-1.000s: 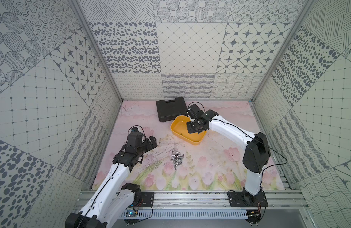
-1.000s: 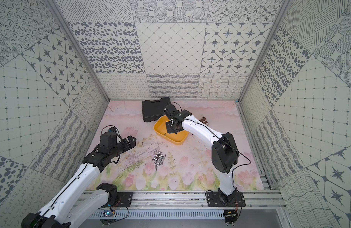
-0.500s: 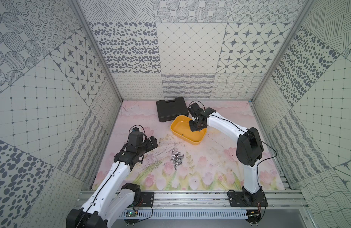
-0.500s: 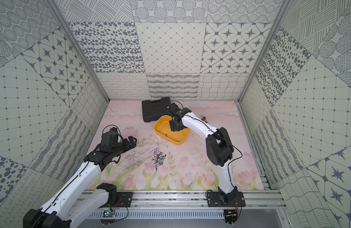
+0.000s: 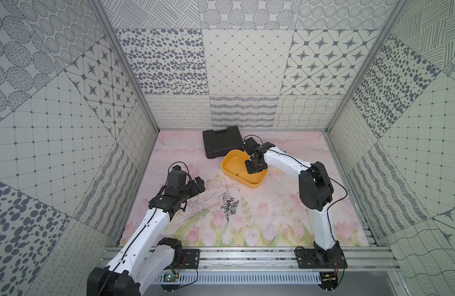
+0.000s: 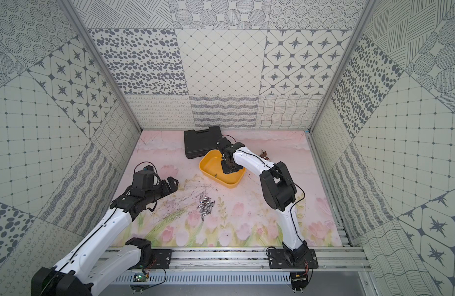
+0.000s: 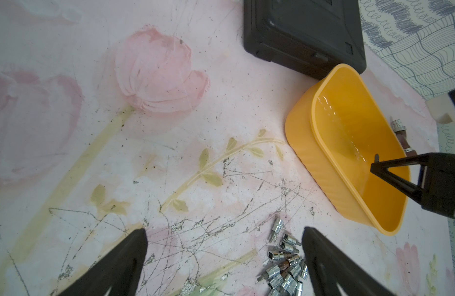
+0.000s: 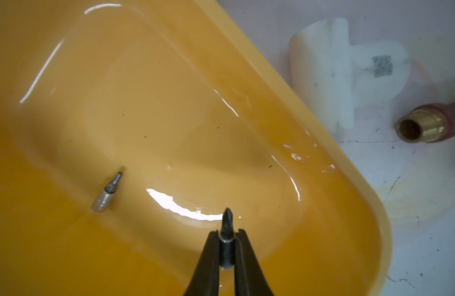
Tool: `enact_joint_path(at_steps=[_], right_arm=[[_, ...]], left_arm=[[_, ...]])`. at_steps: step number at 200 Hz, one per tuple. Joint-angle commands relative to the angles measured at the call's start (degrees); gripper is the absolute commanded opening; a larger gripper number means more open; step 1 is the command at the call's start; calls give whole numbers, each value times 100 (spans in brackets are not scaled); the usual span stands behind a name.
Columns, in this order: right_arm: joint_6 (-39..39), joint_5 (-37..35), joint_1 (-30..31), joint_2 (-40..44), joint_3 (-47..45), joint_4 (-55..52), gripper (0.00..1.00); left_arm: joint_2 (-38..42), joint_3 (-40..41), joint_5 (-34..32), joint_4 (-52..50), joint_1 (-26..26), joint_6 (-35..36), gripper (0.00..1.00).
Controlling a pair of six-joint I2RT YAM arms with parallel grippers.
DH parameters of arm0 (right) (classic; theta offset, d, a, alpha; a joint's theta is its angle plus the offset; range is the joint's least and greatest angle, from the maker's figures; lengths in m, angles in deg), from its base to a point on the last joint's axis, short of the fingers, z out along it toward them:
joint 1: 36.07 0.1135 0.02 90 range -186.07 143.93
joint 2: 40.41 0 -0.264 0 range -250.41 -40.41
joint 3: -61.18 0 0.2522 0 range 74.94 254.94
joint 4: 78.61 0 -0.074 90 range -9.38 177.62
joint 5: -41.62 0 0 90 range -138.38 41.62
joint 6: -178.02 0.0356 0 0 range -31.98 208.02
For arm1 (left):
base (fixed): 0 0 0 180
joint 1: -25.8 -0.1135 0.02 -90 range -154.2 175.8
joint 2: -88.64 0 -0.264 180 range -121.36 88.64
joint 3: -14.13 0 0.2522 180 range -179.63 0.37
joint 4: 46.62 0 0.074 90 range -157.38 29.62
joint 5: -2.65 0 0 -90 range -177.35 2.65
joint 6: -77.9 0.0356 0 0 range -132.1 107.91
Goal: Put the bit on the desktop into the storage box
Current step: Place the screwdriver bit in the storage box.
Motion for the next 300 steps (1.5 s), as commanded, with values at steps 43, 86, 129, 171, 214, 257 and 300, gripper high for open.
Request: enact_joint_path(at_steps=[43, 86, 129, 171, 214, 257, 300], right_arm=[[-151, -85, -37, -344, 264, 53, 10], [-160, -112, -56, -405, 229, 55, 10], [-167, -98, -59, -424, 208, 60, 11], [-199, -68, -59, -365, 202, 59, 18], [-213, -99, -62, -119, 91, 53, 28], [-204, -129, -62, 336, -60, 57, 33], [-152, -93, -60, 901, -287, 50, 37]], left_arm=[[-111, -79, 146, 133, -23, 83, 99], [-130, -79, 152, 137, -23, 92, 99], [-130, -79, 153, 128, -23, 90, 99], [-131, -88, 150, 115, -19, 128, 99], [-78, -105, 85, 40, -23, 181, 99], [-63, -132, 84, -25, -22, 182, 99], [-17, -159, 157, -35, -22, 224, 99]])
